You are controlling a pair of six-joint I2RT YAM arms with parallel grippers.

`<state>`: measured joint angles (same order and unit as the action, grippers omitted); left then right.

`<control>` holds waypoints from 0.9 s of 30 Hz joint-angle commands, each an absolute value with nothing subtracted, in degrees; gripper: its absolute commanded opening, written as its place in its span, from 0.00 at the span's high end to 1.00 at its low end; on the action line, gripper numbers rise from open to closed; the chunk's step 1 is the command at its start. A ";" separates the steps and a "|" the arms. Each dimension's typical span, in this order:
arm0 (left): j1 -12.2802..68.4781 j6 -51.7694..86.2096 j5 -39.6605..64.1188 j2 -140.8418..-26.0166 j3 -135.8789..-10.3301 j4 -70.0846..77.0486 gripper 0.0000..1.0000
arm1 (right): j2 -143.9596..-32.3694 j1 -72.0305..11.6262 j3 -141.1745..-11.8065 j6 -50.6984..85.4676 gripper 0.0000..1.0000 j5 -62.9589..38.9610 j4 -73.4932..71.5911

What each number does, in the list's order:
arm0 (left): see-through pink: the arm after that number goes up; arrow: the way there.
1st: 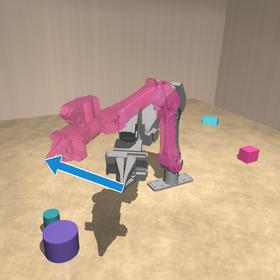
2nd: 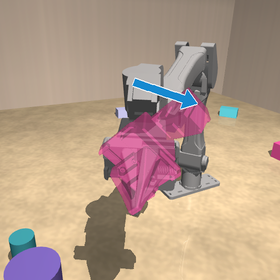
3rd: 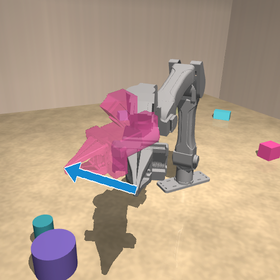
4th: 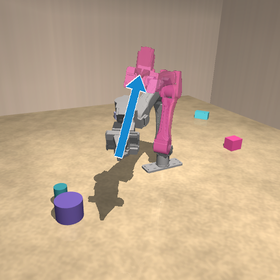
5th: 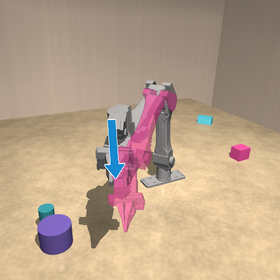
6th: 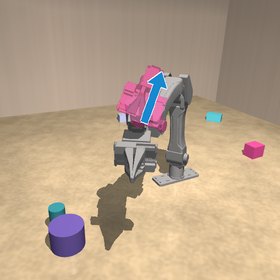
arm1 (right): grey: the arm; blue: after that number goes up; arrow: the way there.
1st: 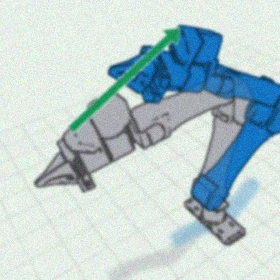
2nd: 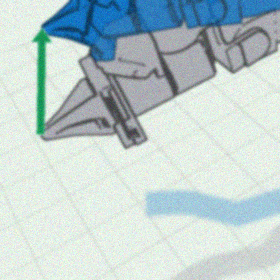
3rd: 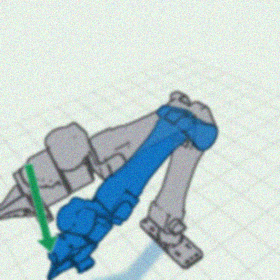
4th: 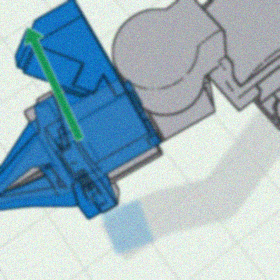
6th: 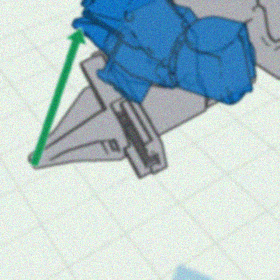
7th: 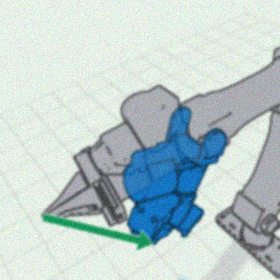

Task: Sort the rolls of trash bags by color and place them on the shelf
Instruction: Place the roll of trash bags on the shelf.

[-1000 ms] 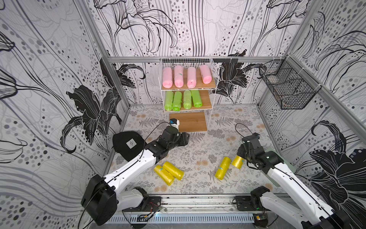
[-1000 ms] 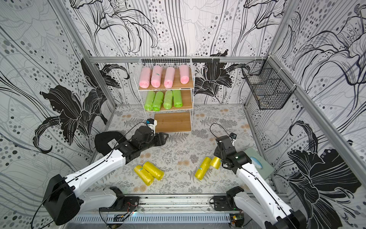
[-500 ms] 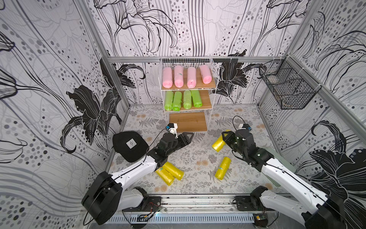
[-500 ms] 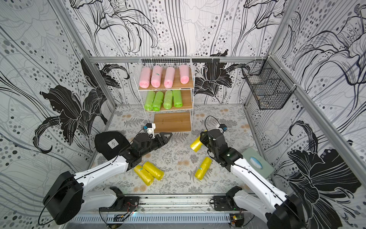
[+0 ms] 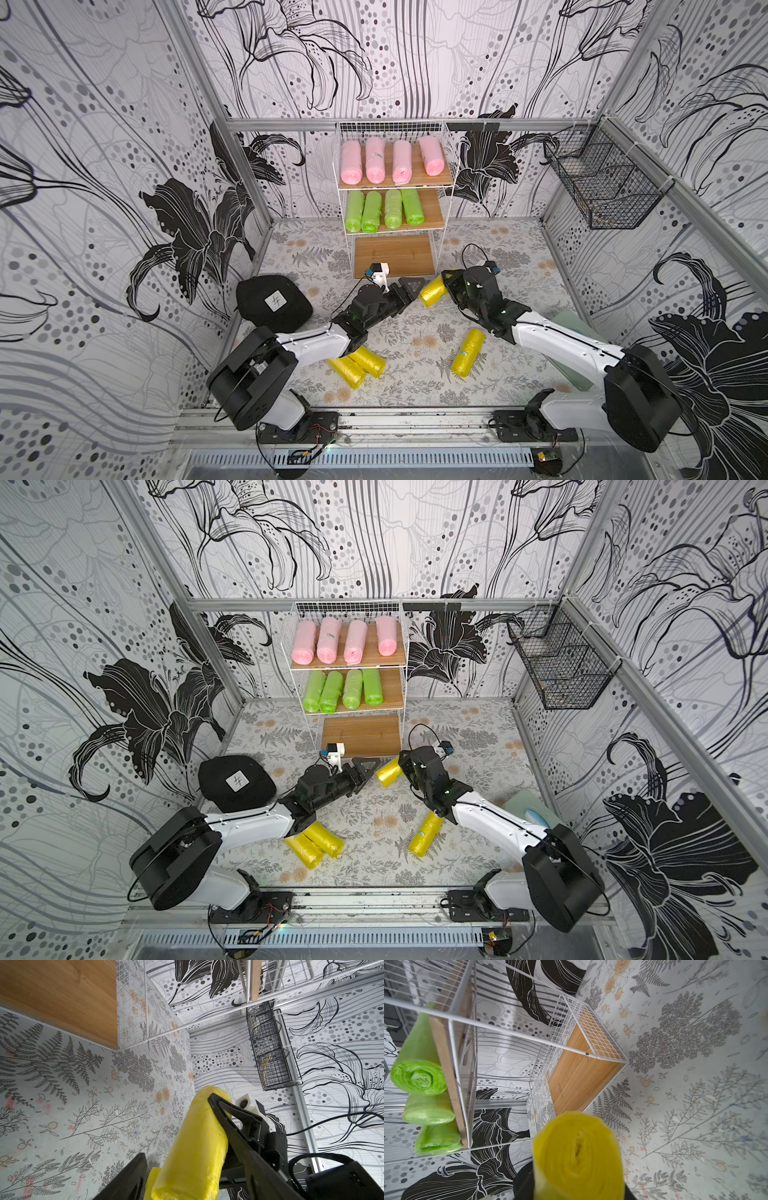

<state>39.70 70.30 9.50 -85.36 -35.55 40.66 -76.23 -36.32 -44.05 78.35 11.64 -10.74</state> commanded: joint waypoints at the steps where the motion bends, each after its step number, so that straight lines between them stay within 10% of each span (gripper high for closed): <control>1: 39.73 71.16 7.01 -86.29 -36.22 43.14 0.23 | -76.78 -36.65 -46.97 81.70 0.63 10.47 -17.33; 17: 40.87 76.53 5.28 -90.51 -36.25 53.83 0.25 | -80.68 -36.97 -48.36 85.87 0.64 8.53 -23.03; 27: 40.78 76.21 3.84 -91.58 -37.27 53.68 0.58 | -80.66 -37.35 -48.69 85.17 0.62 8.08 -22.51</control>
<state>40.77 76.38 5.54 -90.80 -36.40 51.27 -80.95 -36.73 -46.41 84.88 9.02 -19.75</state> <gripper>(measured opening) 0.449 0.376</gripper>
